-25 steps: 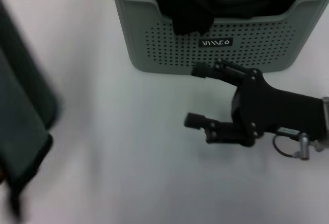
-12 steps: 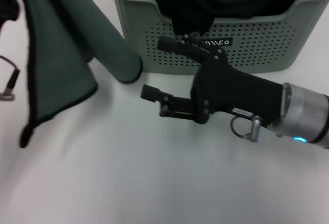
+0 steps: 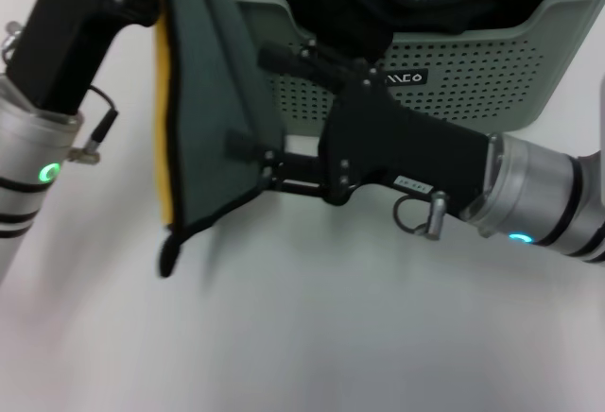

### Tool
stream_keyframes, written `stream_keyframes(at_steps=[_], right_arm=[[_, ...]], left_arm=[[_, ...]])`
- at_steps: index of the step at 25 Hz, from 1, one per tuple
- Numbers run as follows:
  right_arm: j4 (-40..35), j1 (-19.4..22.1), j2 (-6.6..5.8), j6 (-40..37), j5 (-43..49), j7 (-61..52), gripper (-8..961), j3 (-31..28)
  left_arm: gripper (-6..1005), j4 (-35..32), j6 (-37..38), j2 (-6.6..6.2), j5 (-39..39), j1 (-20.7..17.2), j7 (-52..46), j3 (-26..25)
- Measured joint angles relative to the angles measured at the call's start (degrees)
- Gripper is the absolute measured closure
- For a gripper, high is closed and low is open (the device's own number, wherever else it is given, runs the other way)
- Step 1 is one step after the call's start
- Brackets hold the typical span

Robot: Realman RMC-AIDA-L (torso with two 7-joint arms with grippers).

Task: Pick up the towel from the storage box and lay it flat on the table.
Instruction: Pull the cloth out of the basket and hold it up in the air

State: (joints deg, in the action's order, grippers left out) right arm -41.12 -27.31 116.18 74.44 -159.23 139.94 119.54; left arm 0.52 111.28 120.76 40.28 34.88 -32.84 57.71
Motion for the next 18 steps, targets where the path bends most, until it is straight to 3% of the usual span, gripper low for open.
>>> stream_keyframes(at_steps=[6, 18], right_arm=[[-3.5, 0.3, 0.00, -6.0, -0.1, 0.1, 110, 2.5], [-4.7, 0.7, 0.01, -13.0, -0.3, -1.4, 110, 2.2]], left_arm=[[986, 2.7, -0.2, 0.00, 1.3, 3.2, 4.0, 0.0], [986, 4.0, -0.1, 0.00, 2.6, 5.5, 4.5, -0.2]])
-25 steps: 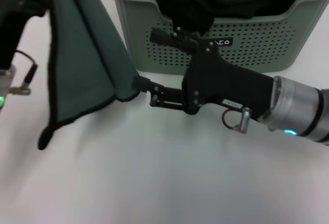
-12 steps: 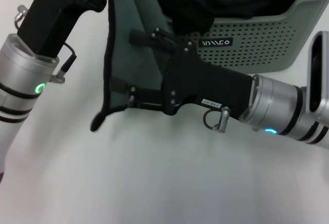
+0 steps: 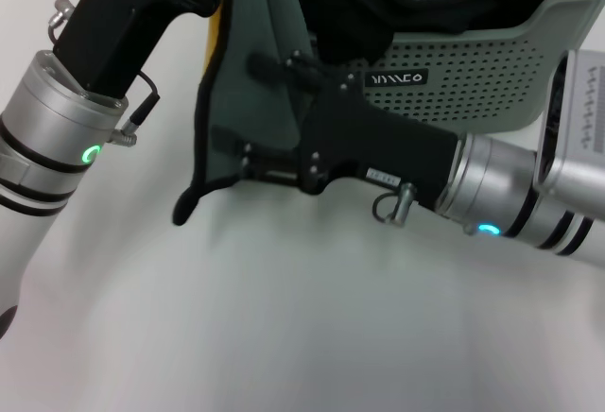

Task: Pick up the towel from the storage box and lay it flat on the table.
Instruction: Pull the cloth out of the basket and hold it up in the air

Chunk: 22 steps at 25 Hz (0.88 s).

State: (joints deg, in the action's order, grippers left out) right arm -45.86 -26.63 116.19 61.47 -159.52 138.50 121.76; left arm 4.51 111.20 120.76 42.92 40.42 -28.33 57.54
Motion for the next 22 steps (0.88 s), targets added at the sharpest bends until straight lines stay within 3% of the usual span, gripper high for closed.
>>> stream_keyframes(at_steps=[10, 22], right_arm=[[0.1, -1.2, 0.00, -2.1, 0.0, -5.7, 113, -3.1], [-0.1, -3.2, 0.00, -5.2, 0.0, -7.0, 113, -2.9]], left_arm=[[986, 0.1, 0.4, 0.00, 1.5, 0.3, 0.1, 0.0], [986, 0.1, 0.7, -0.01, 3.7, 1.7, 0.0, -0.2]])
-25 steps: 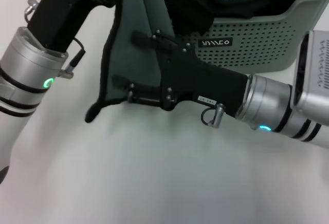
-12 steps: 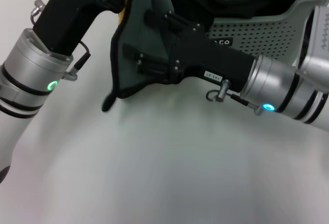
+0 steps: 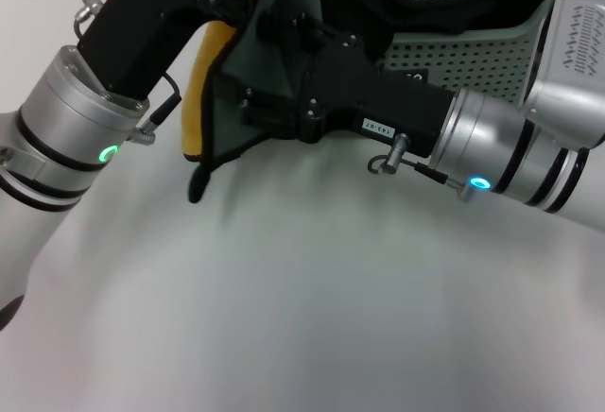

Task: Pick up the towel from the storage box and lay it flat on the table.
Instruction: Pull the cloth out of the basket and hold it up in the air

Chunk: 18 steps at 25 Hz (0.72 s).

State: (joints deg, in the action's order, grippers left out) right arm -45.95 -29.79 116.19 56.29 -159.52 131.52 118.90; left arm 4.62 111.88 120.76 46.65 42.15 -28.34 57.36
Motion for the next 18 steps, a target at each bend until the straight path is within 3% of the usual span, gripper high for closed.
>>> stream_keyframes(at_steps=[18], right_arm=[[0.0, -0.8, 0.00, -3.8, 0.0, -0.7, 113, 5.8]], left_arm=[[986, -0.4, 0.6, 0.00, 0.0, 2.0, 0.0, -0.1]])
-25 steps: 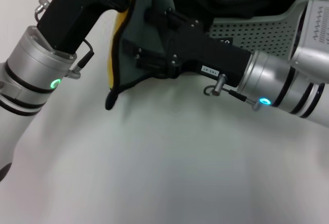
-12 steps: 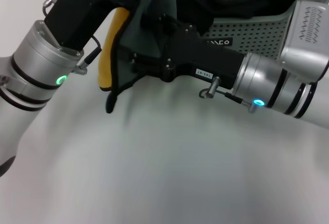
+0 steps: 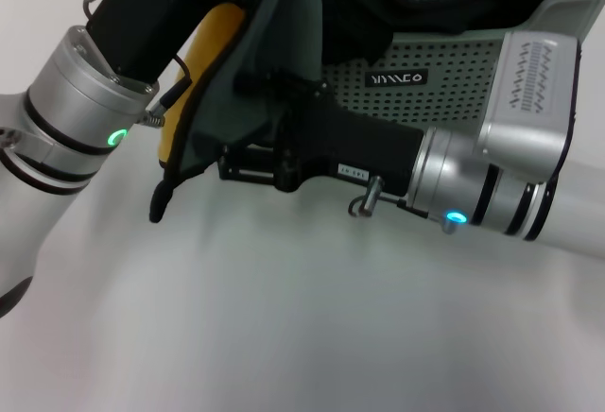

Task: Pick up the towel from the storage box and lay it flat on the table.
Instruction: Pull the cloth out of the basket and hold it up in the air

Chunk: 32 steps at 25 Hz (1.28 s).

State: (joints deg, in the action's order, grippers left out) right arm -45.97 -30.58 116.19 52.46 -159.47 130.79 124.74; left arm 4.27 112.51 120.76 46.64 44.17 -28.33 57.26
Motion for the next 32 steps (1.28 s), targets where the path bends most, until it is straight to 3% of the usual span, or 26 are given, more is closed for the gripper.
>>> stream_keyframes(at_steps=[7, 20, 32], right_arm=[[0.7, 0.3, 0.00, -0.1, 0.1, 2.0, 112, 1.9], [-0.5, 1.5, 0.00, -3.4, 0.0, 17.5, 112, 3.4], [-3.6, 6.0, -0.01, -3.7, 0.5, 39.2, 112, 7.4]], left_arm=[[986, -0.4, 0.0, 0.00, -0.4, 0.1, 0.0, -0.1], [986, -0.8, 0.0, 0.00, -0.5, 0.1, 0.0, -0.1], [986, -0.8, -0.1, 0.00, -2.3, -0.5, -0.1, -0.1]])
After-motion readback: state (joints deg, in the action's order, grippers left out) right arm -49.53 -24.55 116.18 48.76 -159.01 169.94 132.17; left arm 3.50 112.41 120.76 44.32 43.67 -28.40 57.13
